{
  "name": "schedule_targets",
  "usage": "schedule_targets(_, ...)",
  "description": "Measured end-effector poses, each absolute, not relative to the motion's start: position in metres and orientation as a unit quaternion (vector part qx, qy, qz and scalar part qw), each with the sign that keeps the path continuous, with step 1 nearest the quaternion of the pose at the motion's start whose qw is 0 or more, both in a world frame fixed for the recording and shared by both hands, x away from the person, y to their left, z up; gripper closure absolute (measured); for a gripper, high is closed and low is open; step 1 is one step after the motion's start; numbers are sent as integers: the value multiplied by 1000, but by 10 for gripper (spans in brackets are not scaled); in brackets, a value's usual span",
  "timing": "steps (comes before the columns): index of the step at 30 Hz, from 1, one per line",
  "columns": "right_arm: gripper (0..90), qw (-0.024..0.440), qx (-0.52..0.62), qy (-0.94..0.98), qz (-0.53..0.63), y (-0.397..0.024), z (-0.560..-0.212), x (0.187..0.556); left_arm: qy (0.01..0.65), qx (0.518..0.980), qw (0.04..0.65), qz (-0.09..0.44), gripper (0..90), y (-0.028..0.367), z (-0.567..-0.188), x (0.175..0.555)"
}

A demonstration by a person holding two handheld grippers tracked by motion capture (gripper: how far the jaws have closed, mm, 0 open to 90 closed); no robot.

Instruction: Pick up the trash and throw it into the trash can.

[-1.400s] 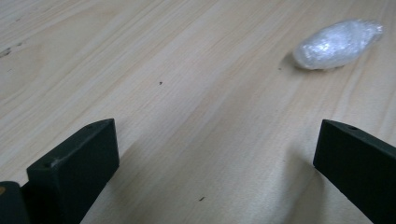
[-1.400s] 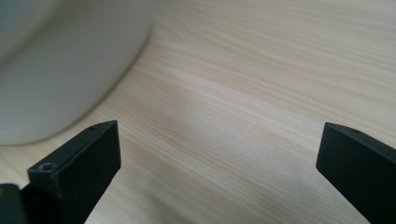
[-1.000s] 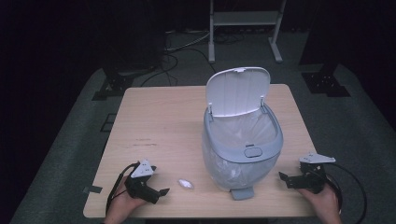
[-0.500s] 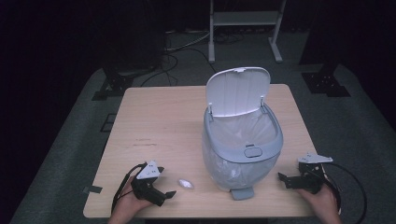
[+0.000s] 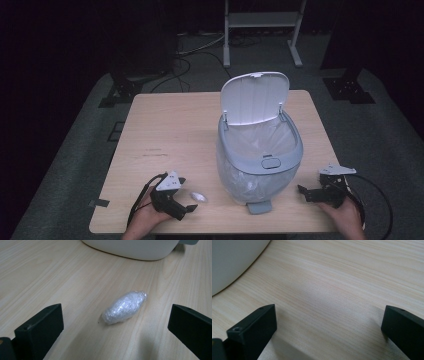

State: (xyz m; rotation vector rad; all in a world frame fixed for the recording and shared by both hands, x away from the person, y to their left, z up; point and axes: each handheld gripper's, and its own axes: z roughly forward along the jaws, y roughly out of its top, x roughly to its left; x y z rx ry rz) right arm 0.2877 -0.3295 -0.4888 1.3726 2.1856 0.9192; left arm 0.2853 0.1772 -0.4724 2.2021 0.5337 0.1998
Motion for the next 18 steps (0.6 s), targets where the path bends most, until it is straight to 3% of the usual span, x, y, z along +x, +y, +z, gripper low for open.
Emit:
schedule_targets(9,0,200,491,782,329,-329,-489,288,199,885,415,74,0,162,-478,293)
schedule_targets(18,0,200,491,782,329,-329,-489,288,170,893,409,79,160,158,-482,291)
